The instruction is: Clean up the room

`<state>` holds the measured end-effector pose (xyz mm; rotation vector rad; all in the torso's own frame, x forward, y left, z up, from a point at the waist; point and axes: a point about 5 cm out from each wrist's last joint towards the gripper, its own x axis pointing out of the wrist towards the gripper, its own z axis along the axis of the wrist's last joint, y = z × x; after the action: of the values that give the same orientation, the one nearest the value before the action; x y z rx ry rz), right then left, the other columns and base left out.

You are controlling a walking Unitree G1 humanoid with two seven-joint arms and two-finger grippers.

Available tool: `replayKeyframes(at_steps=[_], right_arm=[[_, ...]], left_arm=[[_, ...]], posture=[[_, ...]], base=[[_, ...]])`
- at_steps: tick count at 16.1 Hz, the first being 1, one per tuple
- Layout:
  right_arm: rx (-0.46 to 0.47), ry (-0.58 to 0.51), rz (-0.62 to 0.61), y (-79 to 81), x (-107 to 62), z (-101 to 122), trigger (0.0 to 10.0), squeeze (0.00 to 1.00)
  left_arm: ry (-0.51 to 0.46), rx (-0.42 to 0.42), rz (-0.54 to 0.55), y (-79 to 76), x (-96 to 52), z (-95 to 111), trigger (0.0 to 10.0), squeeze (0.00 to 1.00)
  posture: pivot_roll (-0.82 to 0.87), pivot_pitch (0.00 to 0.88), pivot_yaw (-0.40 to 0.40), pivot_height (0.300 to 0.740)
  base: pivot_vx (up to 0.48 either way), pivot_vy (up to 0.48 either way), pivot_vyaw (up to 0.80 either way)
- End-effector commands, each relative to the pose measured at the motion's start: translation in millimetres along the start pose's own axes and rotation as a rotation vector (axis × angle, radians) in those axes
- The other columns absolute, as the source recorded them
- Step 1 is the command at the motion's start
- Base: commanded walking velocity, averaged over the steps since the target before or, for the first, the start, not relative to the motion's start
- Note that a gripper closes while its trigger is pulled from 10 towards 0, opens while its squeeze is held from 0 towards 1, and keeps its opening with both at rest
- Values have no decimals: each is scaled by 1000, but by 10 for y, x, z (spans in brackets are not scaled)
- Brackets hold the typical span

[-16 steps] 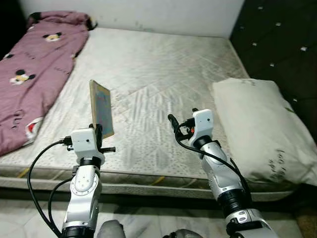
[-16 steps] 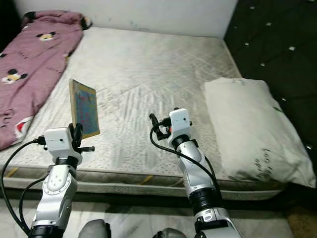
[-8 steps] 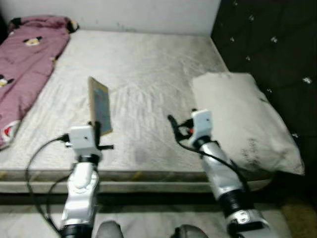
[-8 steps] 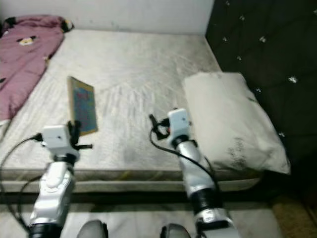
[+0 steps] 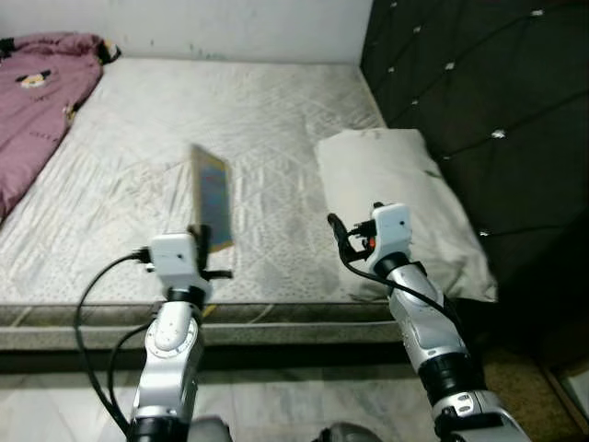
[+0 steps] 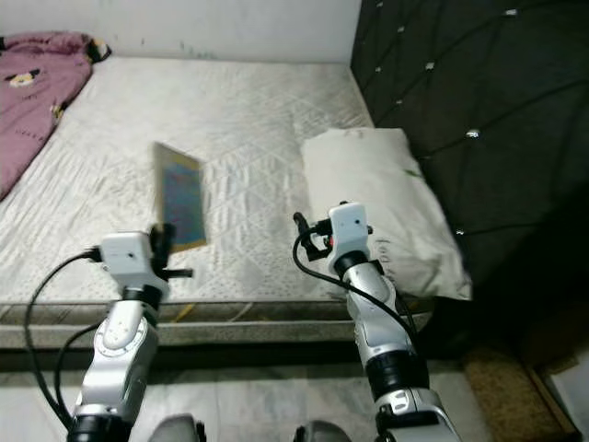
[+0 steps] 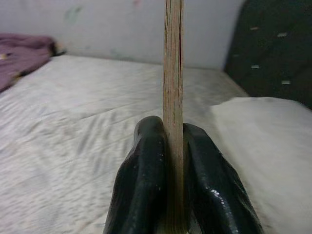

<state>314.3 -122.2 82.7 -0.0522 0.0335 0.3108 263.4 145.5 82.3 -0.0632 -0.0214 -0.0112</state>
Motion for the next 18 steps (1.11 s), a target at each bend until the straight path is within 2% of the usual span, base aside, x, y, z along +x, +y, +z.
replayKeyframes(at_steps=[1, 10, 15, 18], right_arm=[[2, -18, 17, 67, 34, 55, 10000, 0], [-3, -17, 16, 69, 34, 57, 10000, 0], [-14, -21, 15, 46, 37, 63, 10000, 0], [-20, -24, 11, 38, 43, 72, 10000, 0]], left_arm=[[-73, 7, 11, 59, 19, 143, 10000, 0], [-54, 0, 5, 60, 25, 125, 10000, 0], [-46, 2, 21, 65, 40, 111, 10000, 0], [-51, 1, 16, 50, 49, 126, 10000, 0]], posture=[[13, 0, -43, 740], [13, 0, -41, 740], [14, 0, -40, 740], [15, 0, -38, 740]], base=[[356, 0, 0], [347, 0, 0], [0, 0, 0], [0, 0, 800]])
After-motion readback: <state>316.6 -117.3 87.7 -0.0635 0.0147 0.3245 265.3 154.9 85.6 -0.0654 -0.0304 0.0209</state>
